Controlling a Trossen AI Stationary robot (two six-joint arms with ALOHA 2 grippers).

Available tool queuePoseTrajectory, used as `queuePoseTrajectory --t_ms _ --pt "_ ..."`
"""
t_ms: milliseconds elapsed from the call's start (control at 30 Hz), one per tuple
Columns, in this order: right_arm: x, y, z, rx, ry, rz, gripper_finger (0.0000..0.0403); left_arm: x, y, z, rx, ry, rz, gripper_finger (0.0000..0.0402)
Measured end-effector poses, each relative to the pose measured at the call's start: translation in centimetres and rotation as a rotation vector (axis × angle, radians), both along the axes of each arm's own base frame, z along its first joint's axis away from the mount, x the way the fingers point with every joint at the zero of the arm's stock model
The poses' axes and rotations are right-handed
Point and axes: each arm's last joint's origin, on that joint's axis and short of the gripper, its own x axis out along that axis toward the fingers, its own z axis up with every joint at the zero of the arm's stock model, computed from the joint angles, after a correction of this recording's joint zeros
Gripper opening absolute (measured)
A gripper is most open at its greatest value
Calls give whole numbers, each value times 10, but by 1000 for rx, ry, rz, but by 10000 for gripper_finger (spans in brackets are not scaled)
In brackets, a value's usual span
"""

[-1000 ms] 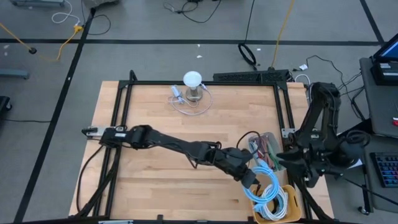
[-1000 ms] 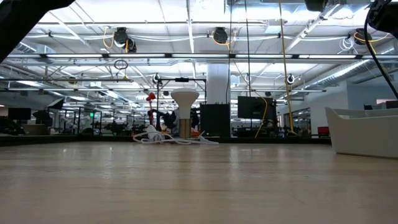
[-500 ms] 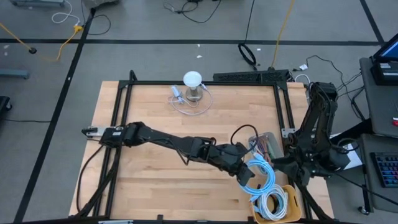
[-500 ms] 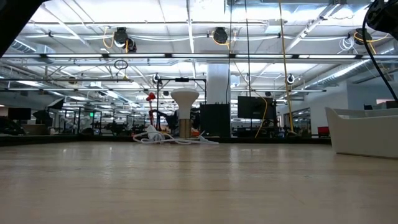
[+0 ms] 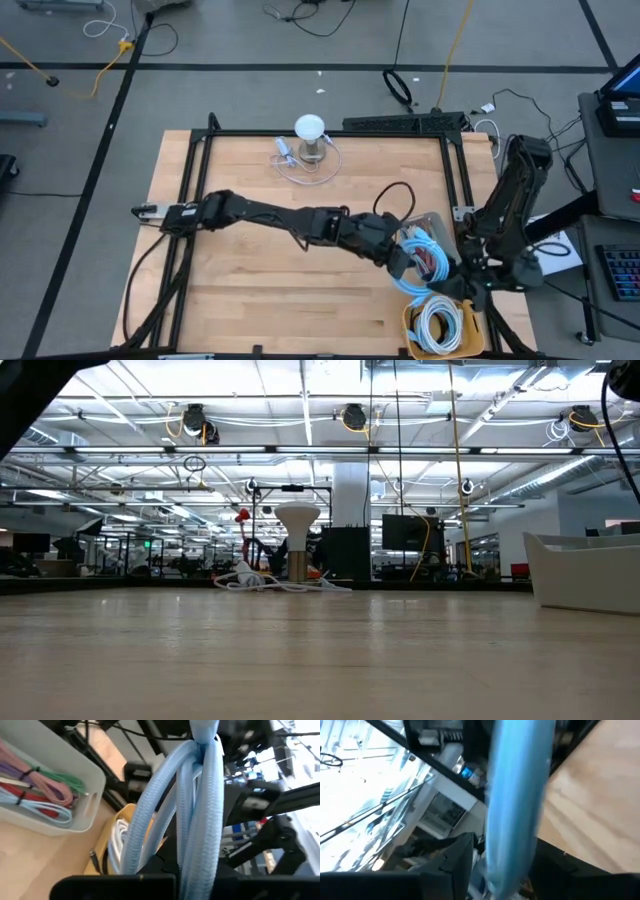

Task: Pick & Place USB Port
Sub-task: Put the blue HDMI cable into the yellow bin

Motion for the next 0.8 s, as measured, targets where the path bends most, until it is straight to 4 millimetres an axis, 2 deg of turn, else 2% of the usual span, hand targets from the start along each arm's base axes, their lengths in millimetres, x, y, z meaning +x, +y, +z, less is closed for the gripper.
queuePoseTrajectory --t_ms 100,233,267,400,600,800 --pt "7 1 -4 30 13 26 126 1 1 3 -21 -26 -33 0" --pt "7 2 -4 25 10 38 37 -1 -7 2 -31 -18 -52 0" --pt "6 2 -4 18 8 43 29 -2 -10 2 -37 -16 -58 0" --pt "1 4 -2 63 3 84 28 -5 -22 3 -58 -14 -141 4" --pt "-11 15 -1 202 28 262 28 -10 -40 6 -35 -57 -227 34" --pt "-32 28 -7 336 108 418 28 -22 -42 31 -32 -108 -256 81"
